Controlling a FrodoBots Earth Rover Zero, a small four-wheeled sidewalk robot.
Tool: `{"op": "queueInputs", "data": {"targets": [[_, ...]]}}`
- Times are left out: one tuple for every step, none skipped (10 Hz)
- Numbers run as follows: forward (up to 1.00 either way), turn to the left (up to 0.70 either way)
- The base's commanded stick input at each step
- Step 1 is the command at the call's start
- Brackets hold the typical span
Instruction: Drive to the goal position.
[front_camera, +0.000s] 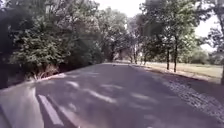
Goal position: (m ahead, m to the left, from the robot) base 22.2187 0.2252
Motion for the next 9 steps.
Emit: {"op": "queueInputs", "data": {"targets": [[0.70,0.00],[0.70,0.00],[0.70,0.00],[0.70,0.00],[0.70,0.00],[0.70,0.00],[0.70,0.00],[0.70,0.00],[0.70,0.00]]}}
